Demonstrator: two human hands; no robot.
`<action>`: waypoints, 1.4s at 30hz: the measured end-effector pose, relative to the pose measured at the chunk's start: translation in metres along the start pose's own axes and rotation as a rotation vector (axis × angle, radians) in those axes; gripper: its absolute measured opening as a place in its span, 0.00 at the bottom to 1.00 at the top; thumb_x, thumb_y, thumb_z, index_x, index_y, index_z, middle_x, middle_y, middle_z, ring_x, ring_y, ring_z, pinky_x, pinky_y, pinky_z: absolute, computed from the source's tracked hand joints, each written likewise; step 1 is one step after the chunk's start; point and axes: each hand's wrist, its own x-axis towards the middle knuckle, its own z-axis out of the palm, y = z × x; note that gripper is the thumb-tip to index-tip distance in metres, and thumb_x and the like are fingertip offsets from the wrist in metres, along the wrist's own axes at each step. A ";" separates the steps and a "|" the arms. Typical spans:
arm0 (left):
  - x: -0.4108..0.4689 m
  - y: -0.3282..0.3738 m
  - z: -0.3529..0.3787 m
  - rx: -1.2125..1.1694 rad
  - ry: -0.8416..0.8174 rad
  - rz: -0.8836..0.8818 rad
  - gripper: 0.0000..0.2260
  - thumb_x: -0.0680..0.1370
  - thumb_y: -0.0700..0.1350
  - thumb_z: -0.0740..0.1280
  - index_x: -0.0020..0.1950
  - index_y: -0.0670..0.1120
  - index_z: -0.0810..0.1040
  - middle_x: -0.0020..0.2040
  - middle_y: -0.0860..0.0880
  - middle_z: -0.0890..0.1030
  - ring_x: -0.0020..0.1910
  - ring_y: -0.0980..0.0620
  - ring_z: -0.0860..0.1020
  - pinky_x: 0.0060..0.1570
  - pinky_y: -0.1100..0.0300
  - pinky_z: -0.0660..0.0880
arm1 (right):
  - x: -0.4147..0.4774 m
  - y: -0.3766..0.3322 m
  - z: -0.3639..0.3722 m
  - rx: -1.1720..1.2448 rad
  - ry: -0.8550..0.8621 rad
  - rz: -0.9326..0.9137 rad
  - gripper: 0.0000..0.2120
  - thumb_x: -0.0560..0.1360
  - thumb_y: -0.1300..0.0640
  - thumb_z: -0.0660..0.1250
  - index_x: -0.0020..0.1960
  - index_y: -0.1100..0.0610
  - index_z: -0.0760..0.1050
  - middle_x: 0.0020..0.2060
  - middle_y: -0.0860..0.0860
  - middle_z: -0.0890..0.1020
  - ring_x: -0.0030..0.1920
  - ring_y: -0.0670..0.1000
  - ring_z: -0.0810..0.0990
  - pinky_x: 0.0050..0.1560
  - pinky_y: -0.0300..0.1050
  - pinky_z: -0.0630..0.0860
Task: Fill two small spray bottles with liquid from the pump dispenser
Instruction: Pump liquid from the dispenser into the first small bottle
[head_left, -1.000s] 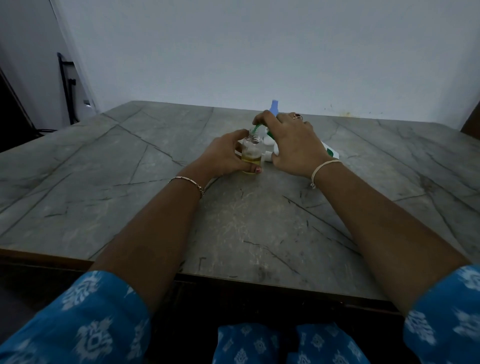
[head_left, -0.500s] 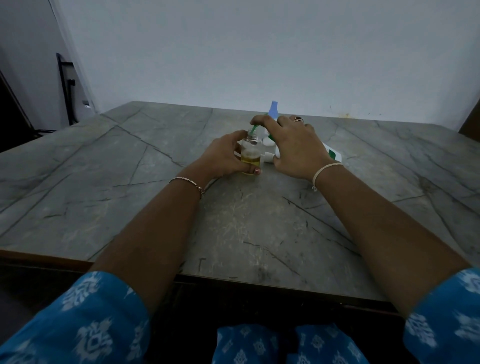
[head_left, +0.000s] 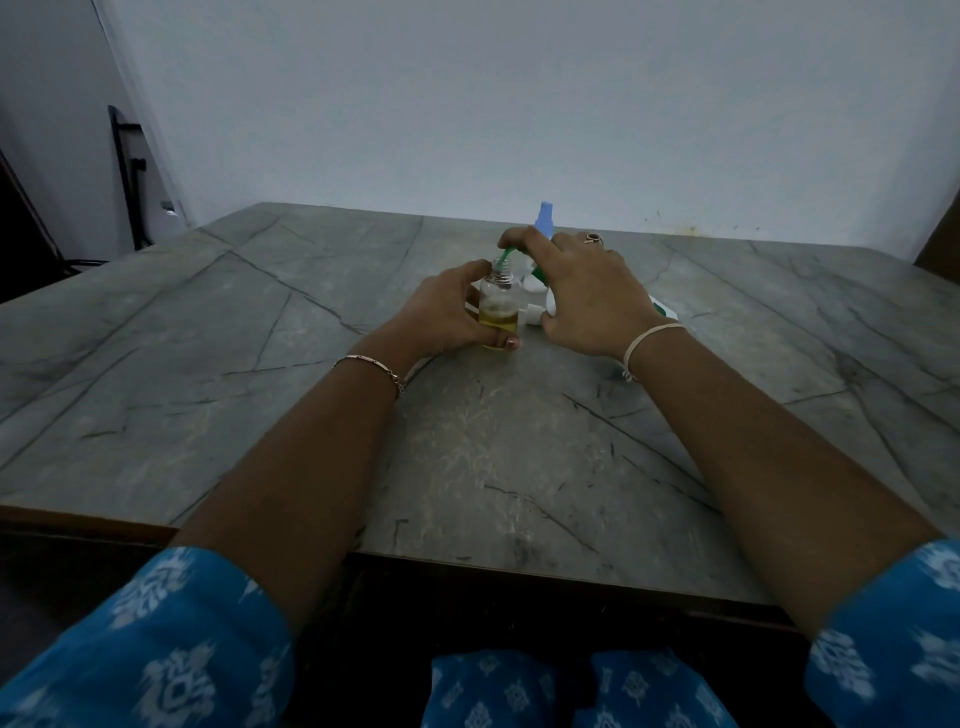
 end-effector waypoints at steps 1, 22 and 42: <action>0.000 0.000 0.000 0.002 -0.001 0.001 0.41 0.62 0.51 0.81 0.71 0.48 0.69 0.61 0.46 0.79 0.54 0.49 0.80 0.60 0.50 0.76 | 0.000 0.001 0.000 0.001 -0.001 0.001 0.36 0.67 0.58 0.69 0.71 0.45 0.59 0.44 0.51 0.71 0.49 0.57 0.72 0.51 0.55 0.73; -0.002 0.002 0.000 0.052 0.031 0.083 0.34 0.64 0.49 0.80 0.67 0.48 0.71 0.57 0.49 0.80 0.53 0.50 0.80 0.57 0.53 0.77 | 0.001 -0.002 0.000 0.033 0.017 0.000 0.35 0.67 0.59 0.68 0.71 0.47 0.61 0.44 0.52 0.72 0.49 0.58 0.73 0.51 0.55 0.73; -0.004 0.006 0.002 0.059 0.036 0.084 0.38 0.64 0.53 0.80 0.70 0.47 0.70 0.62 0.50 0.79 0.56 0.51 0.79 0.58 0.57 0.75 | 0.004 -0.006 0.000 0.019 0.022 0.009 0.31 0.68 0.58 0.69 0.69 0.50 0.63 0.47 0.56 0.75 0.50 0.59 0.74 0.53 0.56 0.73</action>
